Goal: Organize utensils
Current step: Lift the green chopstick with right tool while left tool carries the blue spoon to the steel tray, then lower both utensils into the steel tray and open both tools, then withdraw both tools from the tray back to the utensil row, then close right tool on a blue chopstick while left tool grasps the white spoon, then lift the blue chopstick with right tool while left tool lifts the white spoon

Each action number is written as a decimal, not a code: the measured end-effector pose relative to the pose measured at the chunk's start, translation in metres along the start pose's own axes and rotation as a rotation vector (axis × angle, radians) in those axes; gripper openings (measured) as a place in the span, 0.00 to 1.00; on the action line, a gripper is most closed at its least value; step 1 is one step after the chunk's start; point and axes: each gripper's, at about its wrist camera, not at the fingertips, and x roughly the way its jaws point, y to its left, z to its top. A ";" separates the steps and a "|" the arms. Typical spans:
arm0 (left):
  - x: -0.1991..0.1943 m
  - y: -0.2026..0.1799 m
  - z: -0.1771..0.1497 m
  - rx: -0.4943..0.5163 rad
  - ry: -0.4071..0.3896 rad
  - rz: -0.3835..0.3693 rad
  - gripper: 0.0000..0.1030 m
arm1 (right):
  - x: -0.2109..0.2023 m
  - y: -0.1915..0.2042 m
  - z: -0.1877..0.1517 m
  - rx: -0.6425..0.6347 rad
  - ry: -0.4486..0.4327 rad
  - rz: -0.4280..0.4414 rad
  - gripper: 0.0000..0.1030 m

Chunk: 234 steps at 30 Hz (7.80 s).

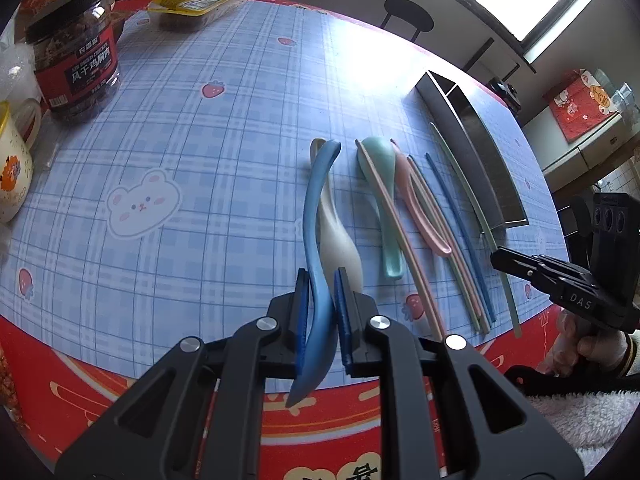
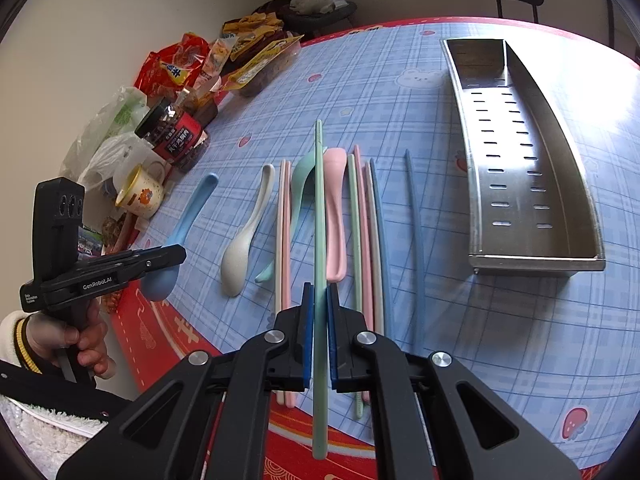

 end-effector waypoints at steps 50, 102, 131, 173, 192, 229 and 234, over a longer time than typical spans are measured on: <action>0.213 -0.217 0.240 -0.160 0.218 -0.167 0.22 | 0.013 -0.130 0.124 0.228 0.018 -0.289 0.08; 0.033 -0.025 -0.003 -0.040 0.015 0.093 0.94 | 0.012 -0.037 -0.011 0.016 0.130 -0.382 0.62; 0.039 -0.011 0.001 -0.096 0.019 0.071 0.70 | 0.037 -0.015 -0.005 -0.147 0.147 -0.336 0.21; 0.069 -0.053 0.020 0.116 0.081 0.024 0.14 | 0.030 -0.020 -0.008 -0.118 0.146 -0.287 0.13; 0.071 -0.030 0.011 0.030 0.096 0.020 0.15 | 0.036 -0.013 -0.004 -0.189 0.178 -0.336 0.09; 0.022 0.000 -0.020 -0.099 -0.025 -0.005 0.13 | 0.004 -0.011 -0.015 -0.074 0.068 -0.197 0.06; 0.015 -0.003 -0.017 -0.085 -0.045 -0.005 0.13 | 0.002 -0.011 -0.013 -0.073 0.059 -0.195 0.06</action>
